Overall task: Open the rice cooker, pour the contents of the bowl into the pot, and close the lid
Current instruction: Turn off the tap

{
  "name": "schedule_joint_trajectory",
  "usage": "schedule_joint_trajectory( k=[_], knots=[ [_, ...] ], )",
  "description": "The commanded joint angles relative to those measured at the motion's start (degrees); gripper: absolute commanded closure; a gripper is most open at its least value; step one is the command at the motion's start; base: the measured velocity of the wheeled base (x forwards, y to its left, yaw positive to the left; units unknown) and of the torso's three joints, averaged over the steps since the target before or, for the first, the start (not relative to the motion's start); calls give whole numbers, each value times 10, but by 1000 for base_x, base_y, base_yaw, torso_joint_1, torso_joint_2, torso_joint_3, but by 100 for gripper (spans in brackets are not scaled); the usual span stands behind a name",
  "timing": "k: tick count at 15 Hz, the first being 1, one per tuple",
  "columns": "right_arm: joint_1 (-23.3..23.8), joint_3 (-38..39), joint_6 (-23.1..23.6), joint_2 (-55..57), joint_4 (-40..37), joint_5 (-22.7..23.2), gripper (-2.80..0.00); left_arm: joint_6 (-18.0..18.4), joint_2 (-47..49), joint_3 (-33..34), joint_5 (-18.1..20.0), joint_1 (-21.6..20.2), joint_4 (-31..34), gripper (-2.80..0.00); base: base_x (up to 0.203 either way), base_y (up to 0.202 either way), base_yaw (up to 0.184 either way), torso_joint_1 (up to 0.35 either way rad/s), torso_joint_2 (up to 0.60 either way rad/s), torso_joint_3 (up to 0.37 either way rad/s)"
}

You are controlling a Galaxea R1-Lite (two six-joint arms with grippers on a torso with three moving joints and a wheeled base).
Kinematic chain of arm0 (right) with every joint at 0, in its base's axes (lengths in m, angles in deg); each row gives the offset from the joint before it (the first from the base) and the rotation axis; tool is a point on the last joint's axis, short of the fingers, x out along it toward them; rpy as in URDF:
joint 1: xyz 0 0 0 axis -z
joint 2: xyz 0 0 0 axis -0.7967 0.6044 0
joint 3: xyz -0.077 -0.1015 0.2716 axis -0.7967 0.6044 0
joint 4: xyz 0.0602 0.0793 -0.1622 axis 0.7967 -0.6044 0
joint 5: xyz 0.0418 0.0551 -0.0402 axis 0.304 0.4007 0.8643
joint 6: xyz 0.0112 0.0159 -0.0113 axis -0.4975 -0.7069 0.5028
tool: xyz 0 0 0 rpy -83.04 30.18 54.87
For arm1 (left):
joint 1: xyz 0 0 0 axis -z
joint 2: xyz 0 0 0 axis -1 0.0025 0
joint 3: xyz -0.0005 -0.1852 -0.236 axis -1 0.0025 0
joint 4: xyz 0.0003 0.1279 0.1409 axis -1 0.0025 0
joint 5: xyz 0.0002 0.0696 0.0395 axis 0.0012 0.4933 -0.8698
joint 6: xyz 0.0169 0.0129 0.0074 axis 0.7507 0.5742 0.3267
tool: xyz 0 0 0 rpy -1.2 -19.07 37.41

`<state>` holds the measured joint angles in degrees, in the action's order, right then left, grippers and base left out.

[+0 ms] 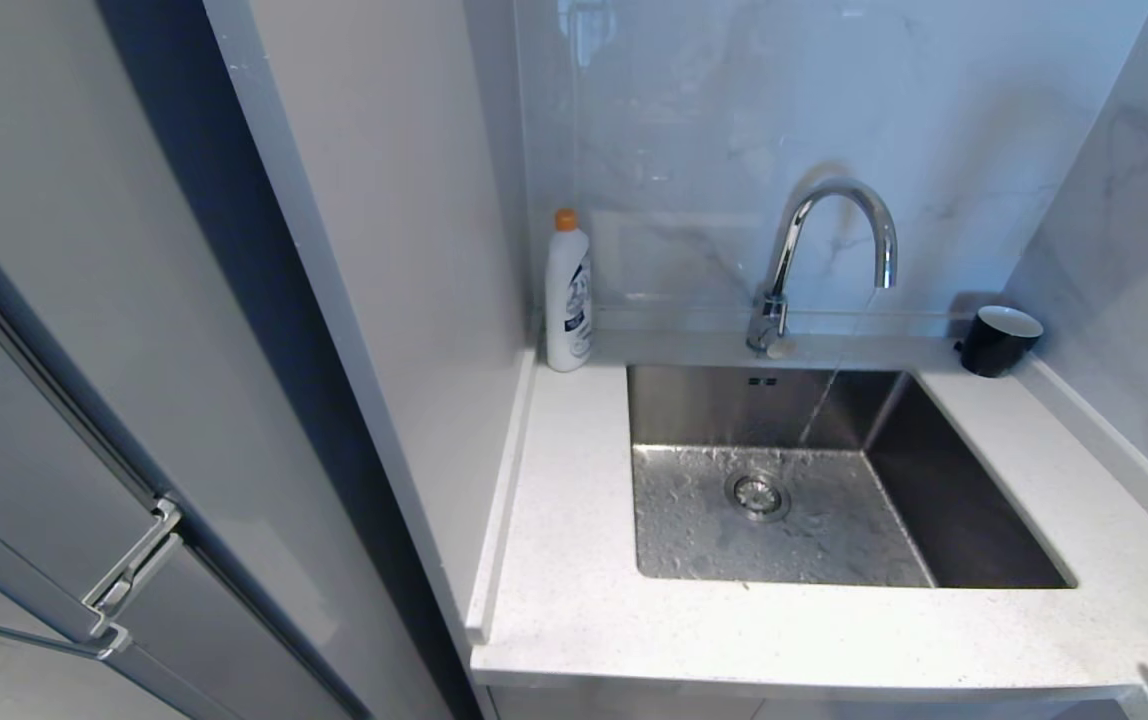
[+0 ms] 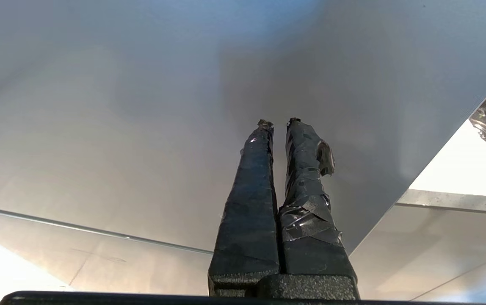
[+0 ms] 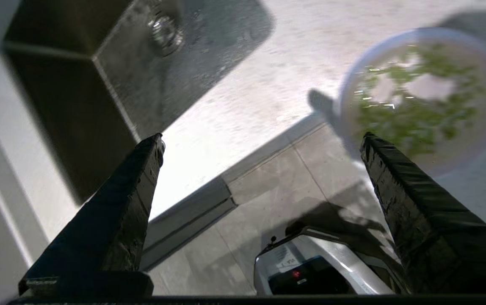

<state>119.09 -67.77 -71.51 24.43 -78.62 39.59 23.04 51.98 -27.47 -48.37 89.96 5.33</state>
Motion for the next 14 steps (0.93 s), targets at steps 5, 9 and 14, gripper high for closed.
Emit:
schedule_joint_trajectory(
  k=[5, 9, 14],
  knots=[
    [-172, 36, -2, -144, -38, 26, -280, 0, 1, 0, 0, 0, 0, 0, 0, 0, 0, 0, 0, 0],
    [-315, 53, -10, -186, -38, 27, 0, 0, 1, 0, 0, 0, 0, 0, 0, 0, 0, 0, 0, 0],
    [-559, 24, -123, -177, -4, -26, 0, 0, 1, 0, 0, 0, 0, 0, 0, 0, 0, 5, 2, 1]
  ],
)
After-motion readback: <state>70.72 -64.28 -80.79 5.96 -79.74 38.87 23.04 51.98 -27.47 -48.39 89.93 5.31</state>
